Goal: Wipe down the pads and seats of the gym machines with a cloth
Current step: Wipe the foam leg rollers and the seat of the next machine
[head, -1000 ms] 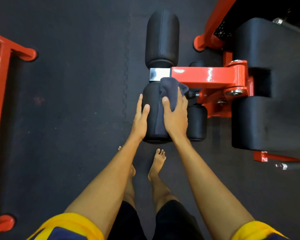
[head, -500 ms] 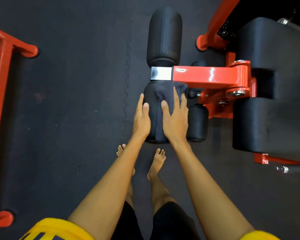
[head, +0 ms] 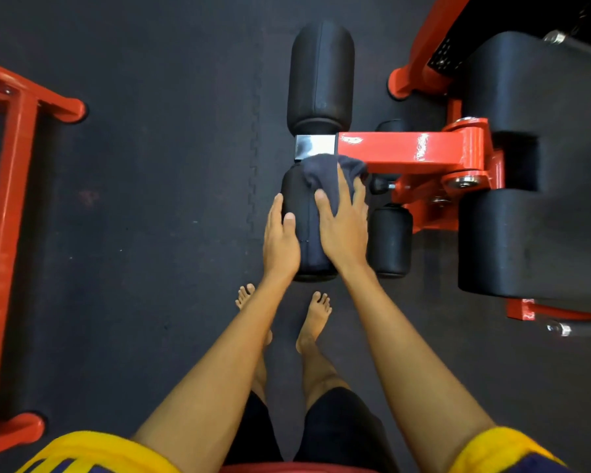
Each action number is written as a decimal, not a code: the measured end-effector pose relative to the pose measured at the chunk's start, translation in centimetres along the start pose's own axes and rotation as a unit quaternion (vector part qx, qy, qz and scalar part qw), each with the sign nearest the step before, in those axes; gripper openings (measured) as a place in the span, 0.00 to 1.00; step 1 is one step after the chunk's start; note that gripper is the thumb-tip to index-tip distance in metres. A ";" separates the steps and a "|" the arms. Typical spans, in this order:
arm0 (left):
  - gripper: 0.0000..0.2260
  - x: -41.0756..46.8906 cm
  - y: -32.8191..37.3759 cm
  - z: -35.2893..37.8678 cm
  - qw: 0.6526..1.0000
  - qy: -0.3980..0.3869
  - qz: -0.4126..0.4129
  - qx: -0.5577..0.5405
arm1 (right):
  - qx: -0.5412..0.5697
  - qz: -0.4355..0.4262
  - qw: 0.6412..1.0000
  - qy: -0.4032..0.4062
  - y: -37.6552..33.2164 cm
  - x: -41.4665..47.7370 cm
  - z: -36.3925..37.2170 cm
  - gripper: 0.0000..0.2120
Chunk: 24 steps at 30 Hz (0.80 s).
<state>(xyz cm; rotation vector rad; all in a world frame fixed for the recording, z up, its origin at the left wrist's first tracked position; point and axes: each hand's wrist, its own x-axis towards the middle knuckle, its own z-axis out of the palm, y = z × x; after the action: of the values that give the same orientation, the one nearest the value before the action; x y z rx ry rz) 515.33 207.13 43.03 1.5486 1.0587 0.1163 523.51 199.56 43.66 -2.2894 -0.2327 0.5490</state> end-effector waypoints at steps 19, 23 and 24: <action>0.26 1.8 -3.0 -1.5 0.990 -0.081 -0.054 -0.105 | 0.035 0.002 0.999 0.012 1.4 -2.9 0.3 0.28; 0.36 2.1 -3.6 -1.1 0.984 -0.098 -0.091 -0.119 | 0.035 -0.004 0.999 -0.012 3.5 -7.6 0.3 0.29; 0.35 1.8 -3.4 -1.0 0.985 -0.091 -0.089 -0.117 | 0.031 -0.005 0.999 -0.012 3.4 -7.5 0.4 0.29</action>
<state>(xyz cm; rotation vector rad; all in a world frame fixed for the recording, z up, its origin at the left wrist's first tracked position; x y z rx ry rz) 513.93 208.76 39.68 1.2234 0.9949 -0.0231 516.67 195.00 43.39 -2.2215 -0.2348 0.5705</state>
